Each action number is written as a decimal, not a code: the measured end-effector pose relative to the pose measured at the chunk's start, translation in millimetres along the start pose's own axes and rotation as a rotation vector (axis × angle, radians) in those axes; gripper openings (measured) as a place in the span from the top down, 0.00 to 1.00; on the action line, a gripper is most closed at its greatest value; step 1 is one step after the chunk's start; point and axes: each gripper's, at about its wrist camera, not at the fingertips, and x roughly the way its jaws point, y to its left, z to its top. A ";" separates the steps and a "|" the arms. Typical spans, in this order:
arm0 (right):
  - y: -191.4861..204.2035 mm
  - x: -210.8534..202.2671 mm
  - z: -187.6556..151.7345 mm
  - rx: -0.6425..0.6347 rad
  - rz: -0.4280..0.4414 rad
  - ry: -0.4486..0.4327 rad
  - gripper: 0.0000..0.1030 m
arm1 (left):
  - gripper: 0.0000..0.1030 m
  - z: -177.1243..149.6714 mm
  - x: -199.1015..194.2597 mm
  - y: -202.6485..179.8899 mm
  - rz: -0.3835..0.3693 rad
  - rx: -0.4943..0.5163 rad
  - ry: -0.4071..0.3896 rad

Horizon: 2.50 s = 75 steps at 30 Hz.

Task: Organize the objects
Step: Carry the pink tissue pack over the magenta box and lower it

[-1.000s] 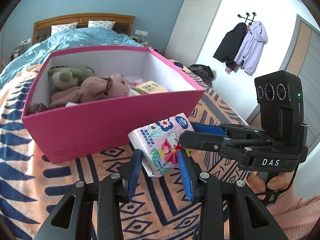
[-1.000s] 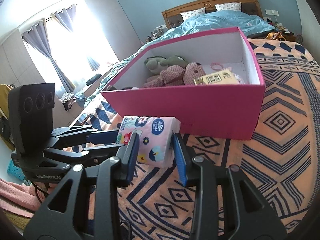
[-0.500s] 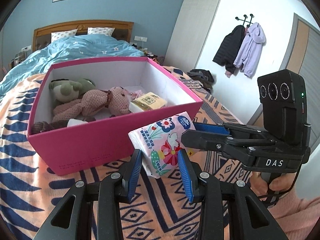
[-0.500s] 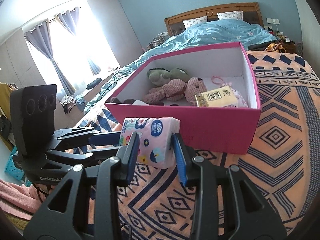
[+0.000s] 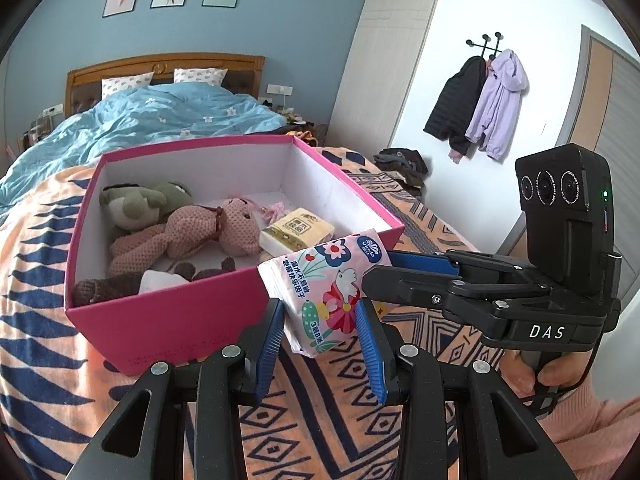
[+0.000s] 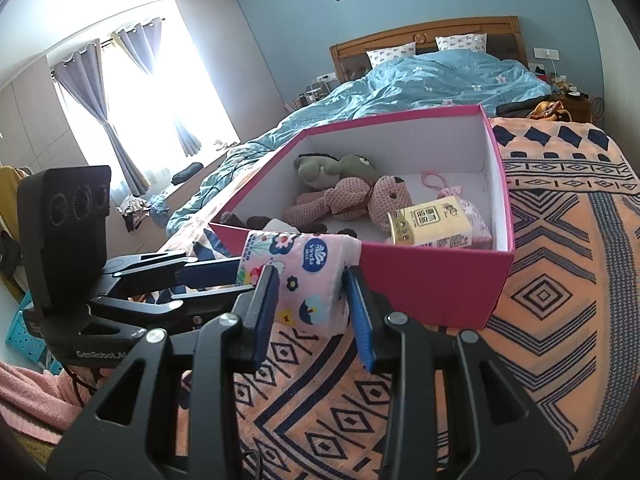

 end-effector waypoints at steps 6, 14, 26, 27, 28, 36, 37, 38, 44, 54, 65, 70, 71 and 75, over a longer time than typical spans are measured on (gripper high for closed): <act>1.5 0.5 5.7 -0.010 0.000 -0.010 0.63 | 0.65 6.6 -1.3 1.4 0.014 0.006 -0.014; -0.1 0.6 12.6 -0.013 0.005 -0.025 0.63 | 0.65 15.7 -0.4 2.8 0.024 0.011 -0.028; -3.1 3.3 20.9 -0.012 0.003 -0.032 0.62 | 0.65 22.6 4.2 5.1 0.034 0.012 -0.035; -3.5 3.6 21.9 -0.011 0.003 -0.033 0.62 | 0.65 23.3 4.5 5.4 0.035 0.013 -0.036; -3.7 3.8 22.6 -0.010 0.003 -0.034 0.62 | 0.65 24.0 4.7 5.8 0.036 0.014 -0.038; -4.2 5.9 27.4 -0.010 0.000 -0.039 0.62 | 0.65 29.1 8.4 9.7 0.042 0.010 -0.041; -4.1 6.2 27.5 -0.010 -0.001 -0.039 0.62 | 0.65 29.1 9.1 9.7 0.045 0.010 -0.041; -3.9 6.8 28.0 -0.010 -0.002 -0.040 0.62 | 0.65 29.2 9.7 10.1 0.046 0.009 -0.041; -5.3 9.8 31.8 -0.007 -0.002 -0.039 0.62 | 0.65 32.3 11.4 12.0 0.054 0.006 -0.043; -7.7 14.8 36.4 0.001 -0.005 -0.036 0.62 | 0.65 34.5 14.8 13.1 0.062 0.008 -0.042; -13.1 18.5 39.3 0.016 -0.010 -0.033 0.62 | 0.65 36.1 16.3 16.6 0.064 0.008 -0.037; -15.3 20.8 39.7 0.021 -0.012 -0.032 0.62 | 0.65 37.6 19.4 23.8 0.069 0.005 -0.033; -15.8 21.4 39.8 0.021 -0.013 -0.032 0.62 | 0.65 37.6 20.8 24.7 0.069 0.004 -0.031; -18.0 24.2 40.4 0.027 -0.013 -0.027 0.62 | 0.65 37.7 23.8 25.5 0.074 0.002 -0.027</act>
